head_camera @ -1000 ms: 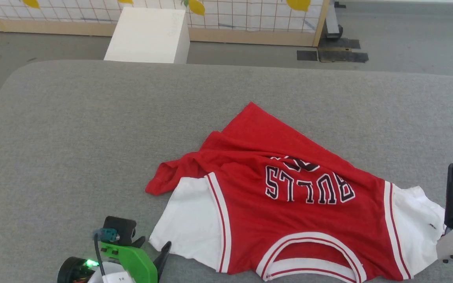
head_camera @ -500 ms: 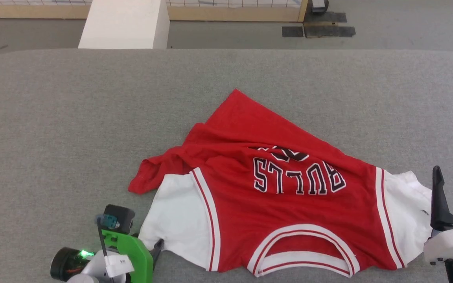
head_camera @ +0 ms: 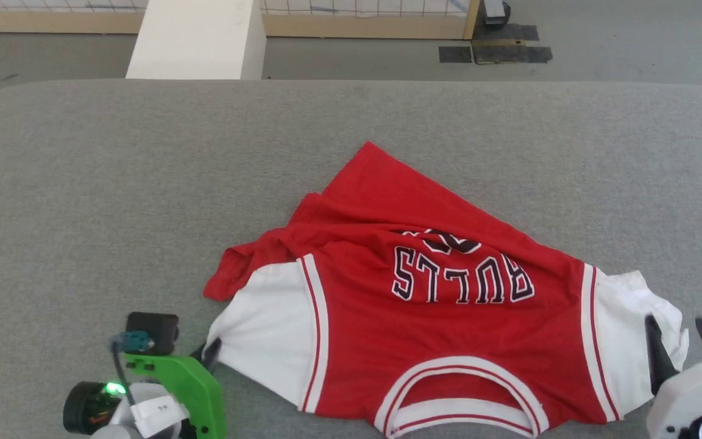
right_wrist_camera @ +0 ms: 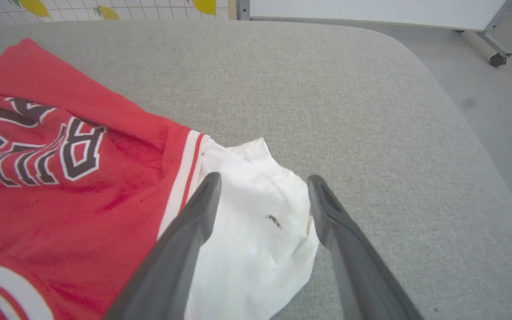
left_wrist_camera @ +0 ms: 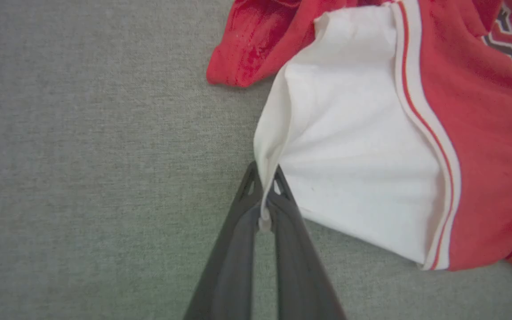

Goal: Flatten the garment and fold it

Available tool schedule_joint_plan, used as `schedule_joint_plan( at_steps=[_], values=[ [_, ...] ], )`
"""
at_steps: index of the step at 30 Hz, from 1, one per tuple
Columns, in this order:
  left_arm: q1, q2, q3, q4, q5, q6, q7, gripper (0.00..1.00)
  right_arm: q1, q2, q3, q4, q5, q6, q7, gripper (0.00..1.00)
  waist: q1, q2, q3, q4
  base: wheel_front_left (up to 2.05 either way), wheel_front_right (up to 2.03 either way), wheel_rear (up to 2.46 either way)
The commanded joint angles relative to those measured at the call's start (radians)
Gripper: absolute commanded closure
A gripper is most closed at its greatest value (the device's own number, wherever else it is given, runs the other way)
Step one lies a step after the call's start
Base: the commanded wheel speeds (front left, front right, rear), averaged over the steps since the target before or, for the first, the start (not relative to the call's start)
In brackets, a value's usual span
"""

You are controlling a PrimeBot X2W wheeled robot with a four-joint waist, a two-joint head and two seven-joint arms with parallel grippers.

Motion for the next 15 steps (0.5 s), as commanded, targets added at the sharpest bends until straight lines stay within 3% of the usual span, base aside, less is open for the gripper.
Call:
schedule_joint_plan(
  at_steps=[1,5,11,15],
  values=[
    [0.011,0.003,0.015,-0.026,-0.008,0.016,-0.013,1.00,0.019,-0.003,-0.008,0.005,0.012,-0.002,0.039,0.00,0.0000,0.0000,-0.011,0.015,0.00,0.00,0.00],
    [0.029,0.014,0.042,-0.123,0.009,0.058,-0.023,1.00,0.040,-0.020,-0.035,0.022,0.035,-0.002,0.190,0.00,0.0000,0.0000,-0.011,0.031,0.00,0.00,0.00],
    [0.045,0.029,0.043,-0.214,0.009,0.069,0.006,1.00,0.028,-0.059,-0.048,0.041,0.050,-0.002,0.342,0.00,0.0000,0.0000,0.002,0.047,0.00,0.00,0.00],
    [0.045,0.031,0.030,-0.241,0.010,0.067,0.018,1.00,-0.002,-0.084,-0.055,0.060,0.048,-0.002,0.370,0.00,0.0000,0.0000,0.017,0.055,0.00,0.00,0.00]
  ],
)
